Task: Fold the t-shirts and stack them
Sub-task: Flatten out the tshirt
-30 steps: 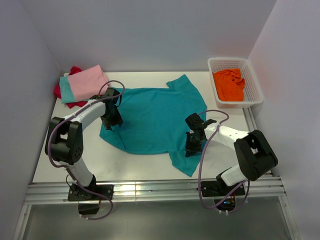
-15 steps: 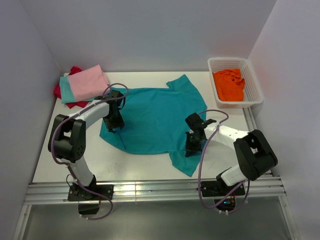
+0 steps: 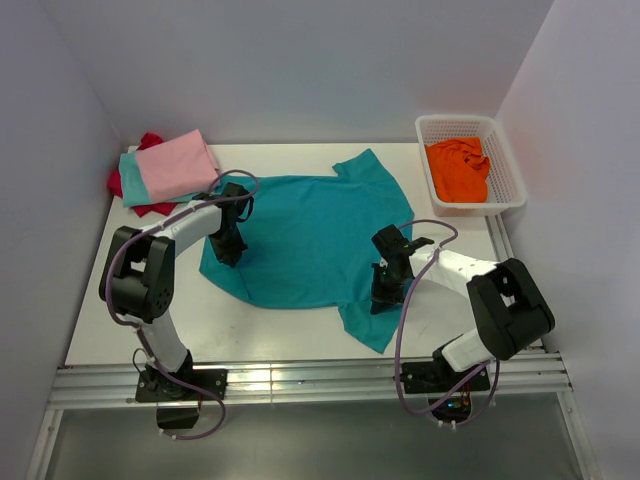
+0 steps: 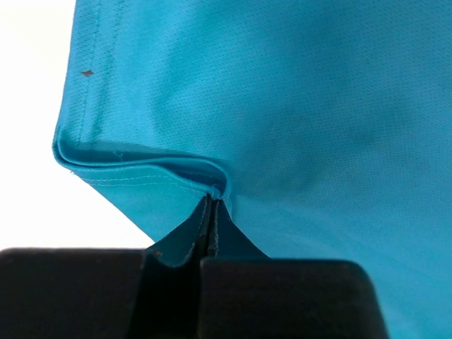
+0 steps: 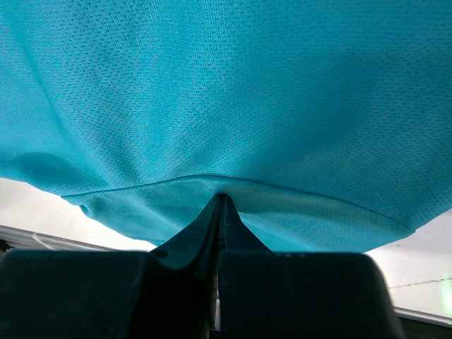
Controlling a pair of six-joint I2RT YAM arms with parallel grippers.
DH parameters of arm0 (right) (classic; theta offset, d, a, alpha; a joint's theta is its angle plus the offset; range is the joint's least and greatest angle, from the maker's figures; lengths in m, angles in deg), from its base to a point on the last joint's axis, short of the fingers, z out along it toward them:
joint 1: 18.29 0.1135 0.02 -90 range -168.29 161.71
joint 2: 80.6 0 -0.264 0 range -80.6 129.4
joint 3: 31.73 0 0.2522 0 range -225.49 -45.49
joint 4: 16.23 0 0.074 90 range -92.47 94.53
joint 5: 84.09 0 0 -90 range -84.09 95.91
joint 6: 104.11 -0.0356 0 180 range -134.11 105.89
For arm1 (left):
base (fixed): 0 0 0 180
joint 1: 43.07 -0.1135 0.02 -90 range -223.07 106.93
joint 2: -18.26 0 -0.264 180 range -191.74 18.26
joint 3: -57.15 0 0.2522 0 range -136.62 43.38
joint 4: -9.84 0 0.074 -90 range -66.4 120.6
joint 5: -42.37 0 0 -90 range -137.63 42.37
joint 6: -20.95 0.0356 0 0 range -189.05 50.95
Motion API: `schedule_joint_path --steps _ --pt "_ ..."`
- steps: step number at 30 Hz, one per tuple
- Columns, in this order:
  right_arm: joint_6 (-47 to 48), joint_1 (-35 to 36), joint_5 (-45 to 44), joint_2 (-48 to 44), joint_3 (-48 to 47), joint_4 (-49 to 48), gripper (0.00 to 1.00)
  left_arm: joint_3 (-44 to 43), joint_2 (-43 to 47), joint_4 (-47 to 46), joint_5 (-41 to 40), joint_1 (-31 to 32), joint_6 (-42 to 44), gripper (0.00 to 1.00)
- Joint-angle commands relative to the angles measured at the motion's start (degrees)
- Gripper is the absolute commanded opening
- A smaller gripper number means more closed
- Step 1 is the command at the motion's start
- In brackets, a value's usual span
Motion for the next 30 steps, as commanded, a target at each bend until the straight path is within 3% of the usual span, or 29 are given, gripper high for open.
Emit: schedule_joint_path --steps 1,8,15,18,21,22,23,25,26,30 --pt "1.60 -0.35 -3.63 2.00 1.18 -0.83 0.00 -0.20 2.01 1.51 -2.01 0.27 -0.80 0.00" --pt "2.13 -0.44 -2.84 2.00 1.18 -1.10 0.00 1.21 6.84 8.17 -6.66 0.36 -2.81 0.00" --pt "2.39 -0.44 -2.05 1.91 1.35 -1.71 0.00 7.53 19.66 15.91 -7.73 0.36 -7.90 0.00" --pt "2.66 -0.44 -1.53 2.35 1.18 -1.98 0.00 11.66 23.88 18.20 -6.32 0.36 -9.84 0.06" --pt "3.09 -0.44 -0.74 2.70 0.83 -1.71 0.00 15.79 28.01 20.23 -5.70 0.36 -11.86 0.33" --pt "3.44 -0.44 -0.82 2.70 0.65 -1.28 0.00 17.28 29.25 21.45 -5.53 0.36 -12.30 0.60" --pt "3.53 -0.44 -1.17 2.61 0.04 -0.84 0.19 17.81 30.40 21.90 -5.35 0.36 -12.66 0.94" --pt "3.80 -0.44 -2.05 1.74 -0.93 1.17 0.52 18.52 34.17 23.56 -5.17 0.36 -13.71 1.00" --pt "3.80 -0.44 -3.79 1.12 -1.63 2.15 0.77 18.44 35.32 24.18 -5.44 0.36 -14.15 1.00" --pt "2.92 -0.44 -7.31 -5.28 -5.49 6.98 0.82 17.73 40.85 23.84 -5.53 0.36 -14.95 0.99"
